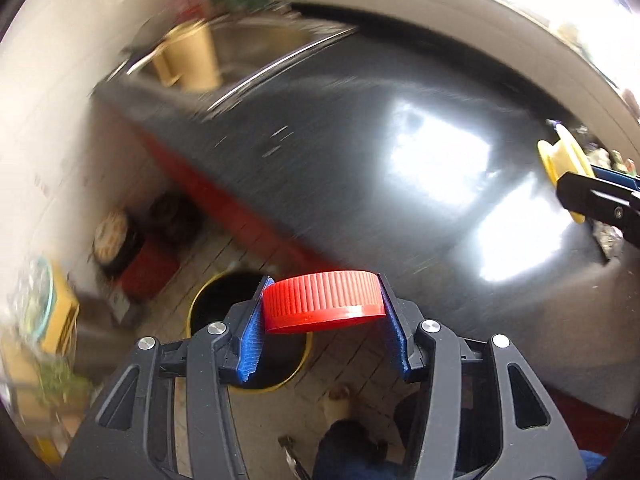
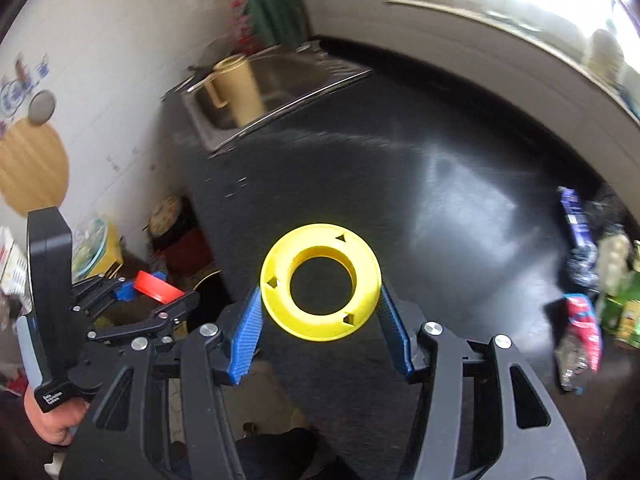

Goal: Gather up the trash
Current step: 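Carry both items to the floor bin and open both tools to drop them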

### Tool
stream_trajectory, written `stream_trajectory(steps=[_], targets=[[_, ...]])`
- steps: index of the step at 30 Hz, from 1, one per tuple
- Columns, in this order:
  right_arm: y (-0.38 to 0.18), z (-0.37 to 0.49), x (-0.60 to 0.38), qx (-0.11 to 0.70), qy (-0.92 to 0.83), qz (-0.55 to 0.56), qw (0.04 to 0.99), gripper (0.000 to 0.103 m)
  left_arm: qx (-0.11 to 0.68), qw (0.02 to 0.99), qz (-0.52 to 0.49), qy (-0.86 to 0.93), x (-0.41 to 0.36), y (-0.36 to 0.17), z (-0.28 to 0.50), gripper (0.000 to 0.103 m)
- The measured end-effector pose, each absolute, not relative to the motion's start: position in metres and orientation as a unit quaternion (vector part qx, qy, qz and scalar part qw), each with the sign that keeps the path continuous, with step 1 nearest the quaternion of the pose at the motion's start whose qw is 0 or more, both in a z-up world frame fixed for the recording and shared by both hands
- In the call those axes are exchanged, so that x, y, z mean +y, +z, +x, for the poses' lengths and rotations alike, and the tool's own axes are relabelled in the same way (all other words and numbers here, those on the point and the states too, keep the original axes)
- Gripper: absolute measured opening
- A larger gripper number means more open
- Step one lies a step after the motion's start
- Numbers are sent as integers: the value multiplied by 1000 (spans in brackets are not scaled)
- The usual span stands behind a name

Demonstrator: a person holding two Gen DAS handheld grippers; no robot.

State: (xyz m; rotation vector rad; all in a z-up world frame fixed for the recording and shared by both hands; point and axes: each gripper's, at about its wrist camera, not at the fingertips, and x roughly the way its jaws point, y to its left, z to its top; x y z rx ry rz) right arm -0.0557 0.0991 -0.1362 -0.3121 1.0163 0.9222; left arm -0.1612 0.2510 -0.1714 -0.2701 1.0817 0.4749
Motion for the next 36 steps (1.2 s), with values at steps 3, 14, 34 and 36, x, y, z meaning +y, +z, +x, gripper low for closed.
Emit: stream_trajectory(steps=[3,14,34,36], targets=[[-160,-97,155,479,476,-171,717,54,524,797,-151,259,281,-204,-199,49],[-248,-165,269,526,524,-236,627,54,526,762,-232,298,347,-296,-263,49],[-252,-157,298,521,520,-259,625,74,522,766,-231,296,371,-293,-261,83],[-236,-150,282,514,514,-249,640,80,515,776,-216,293,362,-273,-255,87]])
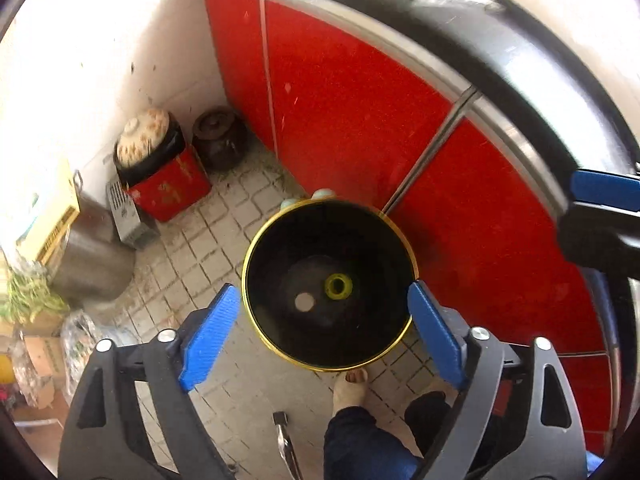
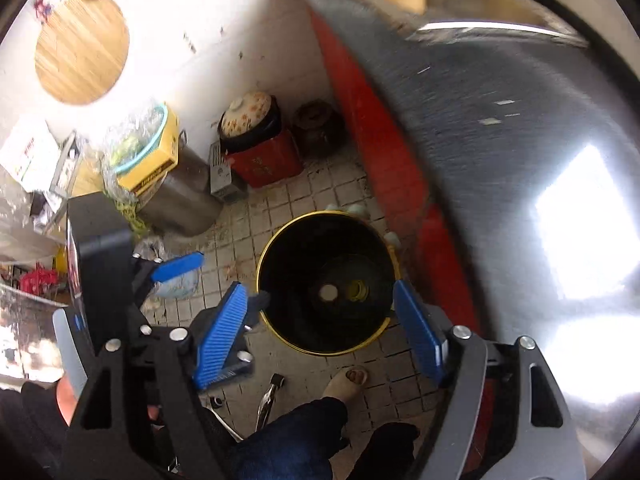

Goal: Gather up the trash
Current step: 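Carry both items to the floor bin and open both tools to drop them, then return both tools over the countertop trash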

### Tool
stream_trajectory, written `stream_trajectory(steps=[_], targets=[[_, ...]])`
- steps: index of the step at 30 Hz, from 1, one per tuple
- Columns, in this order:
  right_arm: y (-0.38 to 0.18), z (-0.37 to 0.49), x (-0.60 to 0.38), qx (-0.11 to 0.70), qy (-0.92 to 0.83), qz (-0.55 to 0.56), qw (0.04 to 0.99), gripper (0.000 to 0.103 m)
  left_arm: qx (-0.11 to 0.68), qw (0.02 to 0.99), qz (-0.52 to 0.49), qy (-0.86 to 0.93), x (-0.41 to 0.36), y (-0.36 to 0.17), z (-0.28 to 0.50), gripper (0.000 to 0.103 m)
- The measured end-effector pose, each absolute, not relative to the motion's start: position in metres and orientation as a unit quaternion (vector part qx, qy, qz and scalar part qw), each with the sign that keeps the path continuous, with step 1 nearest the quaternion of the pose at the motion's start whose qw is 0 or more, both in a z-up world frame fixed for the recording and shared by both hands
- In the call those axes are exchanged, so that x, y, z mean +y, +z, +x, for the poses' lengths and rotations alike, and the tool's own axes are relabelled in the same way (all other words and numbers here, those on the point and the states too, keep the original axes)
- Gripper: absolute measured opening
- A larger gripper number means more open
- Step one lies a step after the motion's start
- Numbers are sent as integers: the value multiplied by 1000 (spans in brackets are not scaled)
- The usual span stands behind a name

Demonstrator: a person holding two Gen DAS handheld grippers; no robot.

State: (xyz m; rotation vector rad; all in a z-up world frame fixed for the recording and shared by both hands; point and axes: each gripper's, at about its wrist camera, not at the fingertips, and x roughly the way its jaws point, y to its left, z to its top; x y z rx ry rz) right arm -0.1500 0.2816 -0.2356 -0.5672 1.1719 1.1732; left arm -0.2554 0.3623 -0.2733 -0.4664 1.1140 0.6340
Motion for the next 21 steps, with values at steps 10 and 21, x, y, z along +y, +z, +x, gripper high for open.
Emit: stream_trajectory(steps=[10,21], targets=[[-113,-59,102,461,365,-157,793,88,498,847,-75,169,254,-166,-160,93],[-64,9,-183,433,104,-12,895,88,481,874,3,-72,30,-102,0,93]])
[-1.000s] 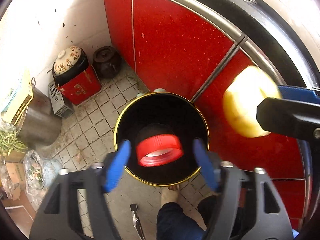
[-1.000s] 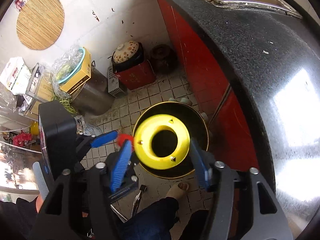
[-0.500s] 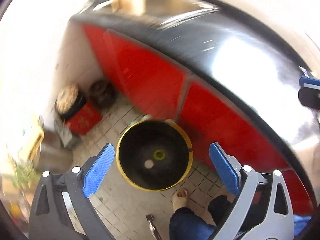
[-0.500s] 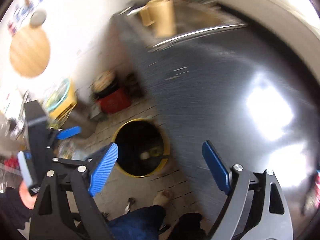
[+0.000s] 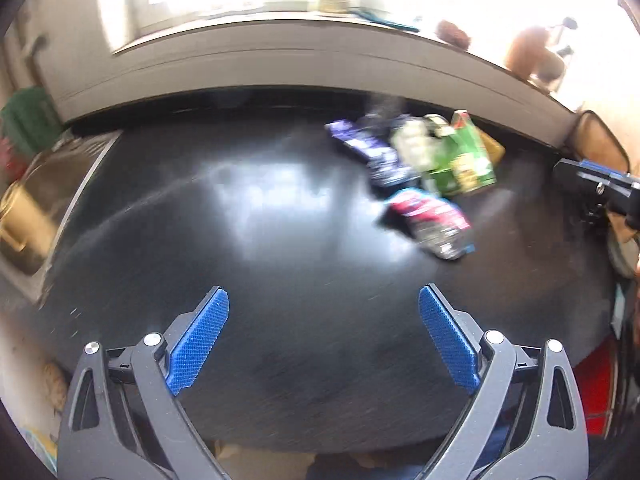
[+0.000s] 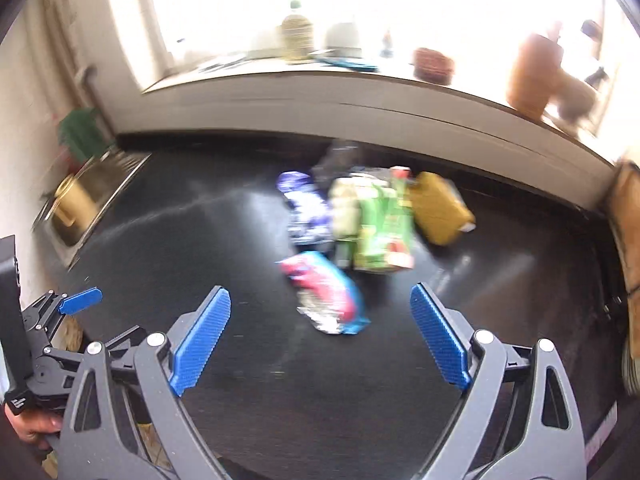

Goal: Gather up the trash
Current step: 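Return both tools over the countertop trash, then grasp the yellow-green sponge with right tool while left tool grasps the pink-blue wrapper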

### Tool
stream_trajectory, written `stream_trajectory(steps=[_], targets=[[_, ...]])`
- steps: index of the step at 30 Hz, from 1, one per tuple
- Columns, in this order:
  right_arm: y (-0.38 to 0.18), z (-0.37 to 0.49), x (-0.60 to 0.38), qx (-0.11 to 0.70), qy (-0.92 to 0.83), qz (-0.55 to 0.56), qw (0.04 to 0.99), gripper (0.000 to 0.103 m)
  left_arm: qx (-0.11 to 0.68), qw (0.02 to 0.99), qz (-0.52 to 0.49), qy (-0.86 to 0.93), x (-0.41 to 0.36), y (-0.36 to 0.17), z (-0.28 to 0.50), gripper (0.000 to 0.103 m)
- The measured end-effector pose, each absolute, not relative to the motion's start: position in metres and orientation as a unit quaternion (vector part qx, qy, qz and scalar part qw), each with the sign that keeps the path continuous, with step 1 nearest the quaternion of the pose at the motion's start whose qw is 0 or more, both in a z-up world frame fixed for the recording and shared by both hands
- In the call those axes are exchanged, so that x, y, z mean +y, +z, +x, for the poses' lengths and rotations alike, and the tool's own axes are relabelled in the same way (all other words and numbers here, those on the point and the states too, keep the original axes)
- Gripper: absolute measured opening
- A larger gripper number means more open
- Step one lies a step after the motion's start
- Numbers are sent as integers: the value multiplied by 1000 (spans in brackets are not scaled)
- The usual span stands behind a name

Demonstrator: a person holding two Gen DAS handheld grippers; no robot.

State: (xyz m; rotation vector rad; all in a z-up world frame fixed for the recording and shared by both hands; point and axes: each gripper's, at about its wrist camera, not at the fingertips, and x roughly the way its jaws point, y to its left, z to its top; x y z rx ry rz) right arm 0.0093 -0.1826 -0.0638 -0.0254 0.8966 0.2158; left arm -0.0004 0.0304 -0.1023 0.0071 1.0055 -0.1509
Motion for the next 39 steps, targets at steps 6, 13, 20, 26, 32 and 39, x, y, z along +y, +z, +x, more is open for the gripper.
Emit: stream_trajectory(steps=[6,13,20,26,32,39], targets=[[-80,20,-255,445,61,16,893,88,508,852,28,-121,-47,-118,35,93],[-102,43,-291,458,39,25,888,88,541,833,14,-114,-77,-143,66,93],[-117,70,-301,475,50,25,878,88,558,824,26,-100,-98,-166,87,93],[-140,107,-309,489,72,21,869,88,579,814,11,-47,-91,-193,106,93],[-168,165,-314,510,101,25,854,88,593,804,-38,-9,-83,-213,124,93],[-195,222,-310,530,126,8,838,74,592,802,-78,5,-82,-229,142,93]])
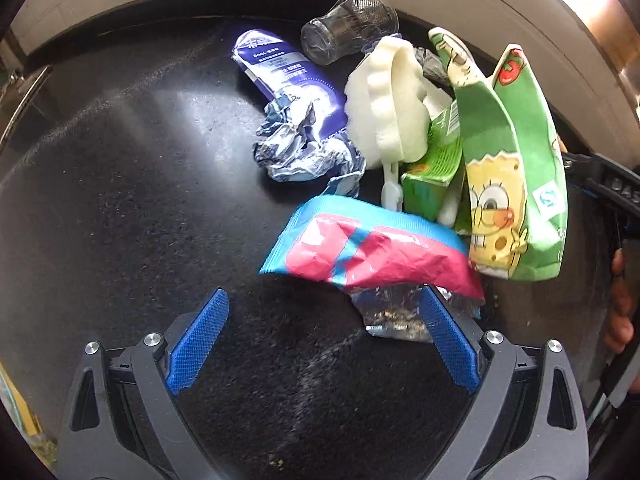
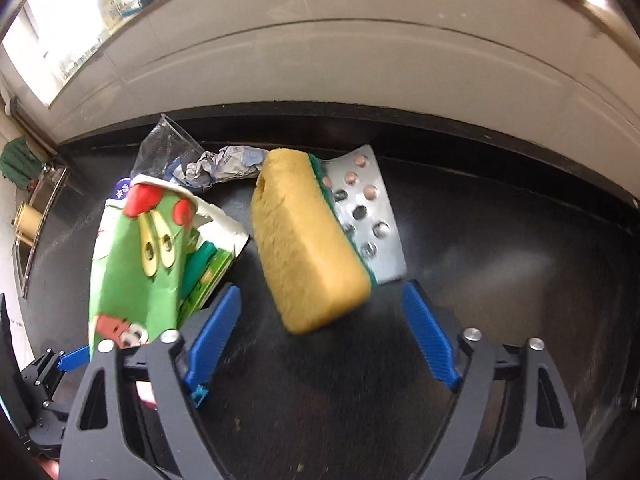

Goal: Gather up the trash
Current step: 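Grasp the yellow-green sponge with right tool while left tool grasps the pink-blue wrapper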

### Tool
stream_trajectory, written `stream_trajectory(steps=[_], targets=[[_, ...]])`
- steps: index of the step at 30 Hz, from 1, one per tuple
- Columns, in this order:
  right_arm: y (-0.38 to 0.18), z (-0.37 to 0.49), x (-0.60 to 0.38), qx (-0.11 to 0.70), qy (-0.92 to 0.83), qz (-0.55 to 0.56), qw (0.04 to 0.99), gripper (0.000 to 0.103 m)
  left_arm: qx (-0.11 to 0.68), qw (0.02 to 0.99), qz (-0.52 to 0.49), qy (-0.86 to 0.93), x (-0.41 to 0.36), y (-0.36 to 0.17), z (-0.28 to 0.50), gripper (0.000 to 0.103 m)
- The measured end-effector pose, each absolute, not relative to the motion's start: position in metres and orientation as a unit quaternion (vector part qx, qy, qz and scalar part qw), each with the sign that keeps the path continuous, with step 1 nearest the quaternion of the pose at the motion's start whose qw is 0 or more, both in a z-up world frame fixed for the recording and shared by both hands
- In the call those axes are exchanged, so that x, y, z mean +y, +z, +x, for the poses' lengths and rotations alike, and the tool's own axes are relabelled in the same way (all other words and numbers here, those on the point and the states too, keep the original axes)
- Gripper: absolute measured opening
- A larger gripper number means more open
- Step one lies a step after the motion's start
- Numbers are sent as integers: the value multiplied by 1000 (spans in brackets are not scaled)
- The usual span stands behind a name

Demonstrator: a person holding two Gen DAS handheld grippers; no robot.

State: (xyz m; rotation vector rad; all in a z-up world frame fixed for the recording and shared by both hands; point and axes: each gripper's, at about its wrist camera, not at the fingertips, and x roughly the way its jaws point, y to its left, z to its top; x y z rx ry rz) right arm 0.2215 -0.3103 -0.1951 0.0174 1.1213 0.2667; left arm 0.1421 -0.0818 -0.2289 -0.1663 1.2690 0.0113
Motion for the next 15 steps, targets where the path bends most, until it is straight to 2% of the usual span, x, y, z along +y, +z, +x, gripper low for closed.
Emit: stream_trajectory(steps=[2,3,4,5,8,9,12,15], targets=[[-199,228,-308,536,135,2,833,59,584,808,-80,3,-82,-230,145,93],[-200,229,-306,538,139,1,831,43,581,810,-80,2,-82,-230,147,93],[-201,229,-305,539,143,-2,830,32,579,811,-82,-1,-83,-231,149,90],[-201,229,-303,540,146,-3,829,30,574,814,-87,-10,-84,-230,152,87],[-196,222,-305,531,155,-2,833,26,566,820,-83,-25,-87,-228,156,42],[-194,220,-307,529,154,-1,835,26,572,815,-85,-36,-88,-230,158,22],[-185,210,-313,523,150,8,839,25,572,813,-97,-48,-85,-229,156,5],[-170,194,-320,518,143,12,843,25,561,822,-80,-60,-80,-214,146,1]])
